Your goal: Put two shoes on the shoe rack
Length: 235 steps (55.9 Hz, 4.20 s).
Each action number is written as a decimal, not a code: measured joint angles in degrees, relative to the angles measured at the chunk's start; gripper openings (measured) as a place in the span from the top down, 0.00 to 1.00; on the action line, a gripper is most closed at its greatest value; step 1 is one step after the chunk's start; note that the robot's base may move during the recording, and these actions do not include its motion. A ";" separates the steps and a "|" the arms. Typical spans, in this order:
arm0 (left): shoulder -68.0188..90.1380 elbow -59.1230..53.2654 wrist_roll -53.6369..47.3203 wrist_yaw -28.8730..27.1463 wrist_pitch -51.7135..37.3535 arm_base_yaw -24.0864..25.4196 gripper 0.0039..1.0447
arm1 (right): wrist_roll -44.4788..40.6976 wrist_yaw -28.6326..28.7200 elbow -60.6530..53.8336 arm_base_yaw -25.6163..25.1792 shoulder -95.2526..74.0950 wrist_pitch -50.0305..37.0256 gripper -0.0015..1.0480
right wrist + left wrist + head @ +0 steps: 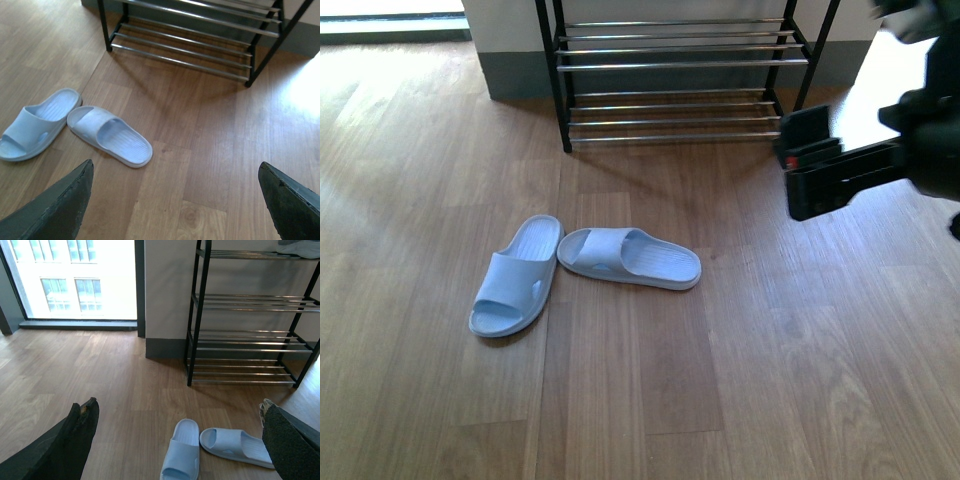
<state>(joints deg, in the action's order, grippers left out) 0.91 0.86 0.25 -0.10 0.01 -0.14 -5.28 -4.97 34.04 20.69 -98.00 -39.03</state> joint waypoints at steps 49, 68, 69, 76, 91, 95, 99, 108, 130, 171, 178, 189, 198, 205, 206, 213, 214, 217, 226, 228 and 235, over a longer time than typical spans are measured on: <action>0.00 0.00 0.00 0.00 0.00 0.00 0.09 | -5.81 9.22 89.13 3.69 -84.87 28.35 0.09; 0.00 0.00 0.00 0.00 0.00 0.00 0.09 | -2.67 13.66 106.99 4.74 -93.26 34.36 0.09; 0.00 0.00 0.00 0.00 0.00 0.00 0.09 | -2.05 14.16 106.99 4.98 -93.26 33.86 0.09; 0.00 0.00 0.00 0.00 0.00 0.00 0.09 | -1.18 15.28 102.31 5.97 -91.69 28.65 0.09; 0.00 0.00 0.00 0.00 0.00 0.00 0.09 | -2.08 17.84 100.91 7.10 -90.79 30.82 0.15; 0.00 0.00 0.00 0.00 0.00 0.00 0.09 | -2.12 17.22 103.03 7.23 -91.43 31.82 0.24; 0.00 0.00 0.00 0.00 0.00 0.00 0.09 | -2.14 16.00 106.27 7.37 -92.63 33.29 0.34; 0.00 0.00 0.02 0.00 0.00 0.00 0.09 | -2.12 14.60 111.86 7.43 -95.49 34.73 0.57; 0.00 0.00 0.02 0.02 0.00 0.00 0.09 | -0.85 13.25 92.67 6.36 -86.05 23.30 0.98; 0.00 0.00 0.02 0.00 0.00 0.00 0.09 | 7.50 0.22 2.08 -12.55 -8.22 -2.19 0.98; 0.00 0.00 0.00 0.00 0.00 0.00 0.09 | 8.04 1.44 -7.41 -16.52 6.05 0.26 0.98; 0.00 0.00 0.02 0.00 0.00 0.00 0.09 | 8.90 3.10 -16.20 -20.96 19.98 3.17 0.98; 0.00 0.00 0.00 0.00 0.00 0.00 0.09 | 9.03 3.34 -16.41 -21.22 20.83 3.17 0.98; 0.00 0.00 0.00 0.00 0.00 0.00 0.09 | 9.14 3.48 -16.46 -21.22 20.85 3.17 0.98; 0.00 0.00 0.00 0.00 0.00 0.00 0.09 | 9.14 3.48 -16.46 -21.22 20.85 3.17 0.98; 0.00 0.00 0.00 0.02 0.00 0.00 0.09 | 9.18 3.48 -16.48 -21.22 20.85 3.17 0.98; 0.00 0.00 0.00 0.00 0.00 0.00 0.09 | 9.18 3.48 -16.52 -21.22 20.85 3.17 0.98; 0.00 0.00 0.02 -0.07 0.00 0.00 0.09 | 9.18 3.56 -16.59 -21.18 20.85 3.17 0.98; 0.00 0.00 0.00 0.11 0.00 0.00 0.09 | 9.20 3.39 -16.61 -21.33 20.98 3.19 0.98; 0.00 0.00 0.00 0.11 0.00 0.00 0.09 | 9.22 3.26 -16.61 -21.44 20.98 3.19 0.98; 0.00 0.00 0.00 0.11 0.00 0.00 0.09 | 9.20 3.32 -16.61 -21.46 20.98 3.19 0.98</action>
<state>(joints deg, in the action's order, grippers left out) 0.91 0.86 0.25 0.01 0.01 -0.14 3.92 -1.65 17.43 -0.78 -77.01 -35.83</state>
